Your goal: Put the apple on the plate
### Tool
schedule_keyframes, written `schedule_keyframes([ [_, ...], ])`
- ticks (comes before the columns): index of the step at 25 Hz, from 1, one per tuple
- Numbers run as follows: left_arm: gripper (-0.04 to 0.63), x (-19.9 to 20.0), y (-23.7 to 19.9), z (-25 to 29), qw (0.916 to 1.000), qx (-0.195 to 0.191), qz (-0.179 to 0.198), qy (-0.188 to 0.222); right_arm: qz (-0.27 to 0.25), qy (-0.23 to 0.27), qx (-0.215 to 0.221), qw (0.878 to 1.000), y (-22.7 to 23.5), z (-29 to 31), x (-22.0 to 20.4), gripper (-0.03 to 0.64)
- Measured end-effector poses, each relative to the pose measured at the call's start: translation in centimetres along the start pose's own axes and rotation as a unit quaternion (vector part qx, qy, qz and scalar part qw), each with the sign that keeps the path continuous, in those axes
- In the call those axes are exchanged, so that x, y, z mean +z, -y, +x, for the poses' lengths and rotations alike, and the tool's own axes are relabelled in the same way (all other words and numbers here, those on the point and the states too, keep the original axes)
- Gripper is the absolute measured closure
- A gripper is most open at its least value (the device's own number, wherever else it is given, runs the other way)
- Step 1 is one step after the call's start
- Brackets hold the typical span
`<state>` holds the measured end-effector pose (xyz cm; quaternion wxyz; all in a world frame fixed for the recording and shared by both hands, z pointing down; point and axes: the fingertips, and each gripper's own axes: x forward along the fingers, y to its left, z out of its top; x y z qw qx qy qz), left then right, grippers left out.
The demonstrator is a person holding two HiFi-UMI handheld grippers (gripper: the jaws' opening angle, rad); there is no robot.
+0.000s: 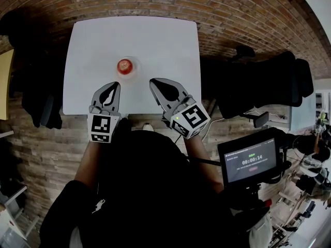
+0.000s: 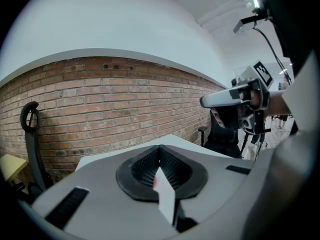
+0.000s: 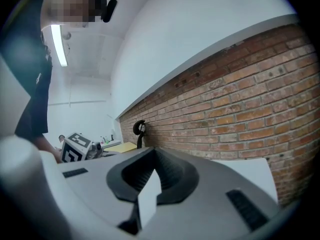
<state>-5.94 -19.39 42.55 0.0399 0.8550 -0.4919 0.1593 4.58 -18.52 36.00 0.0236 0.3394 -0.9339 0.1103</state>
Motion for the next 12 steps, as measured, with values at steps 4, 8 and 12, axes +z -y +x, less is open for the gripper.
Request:
schedule_keyframes([
  [4, 0.588, -0.4, -0.1, -0.02, 1.0, -0.004, -0.002, -0.006, 0.0, -0.004, -0.004, 1.0, -0.06, 0.04, -0.14, 0.614],
  [8, 0.588, -0.57, -0.27, -0.32, 0.9999, -0.005, 0.001, -0.014, 0.003, -0.012, -0.008, 1.0, -0.24, 0.15, -0.2, 0.614],
  [12, 0.589, -0.89, -0.98, -0.25, 0.9997, 0.003, 0.001, -0.023, 0.003, -0.014, -0.011, 1.0, -0.15, 0.38, -0.07, 0.614],
])
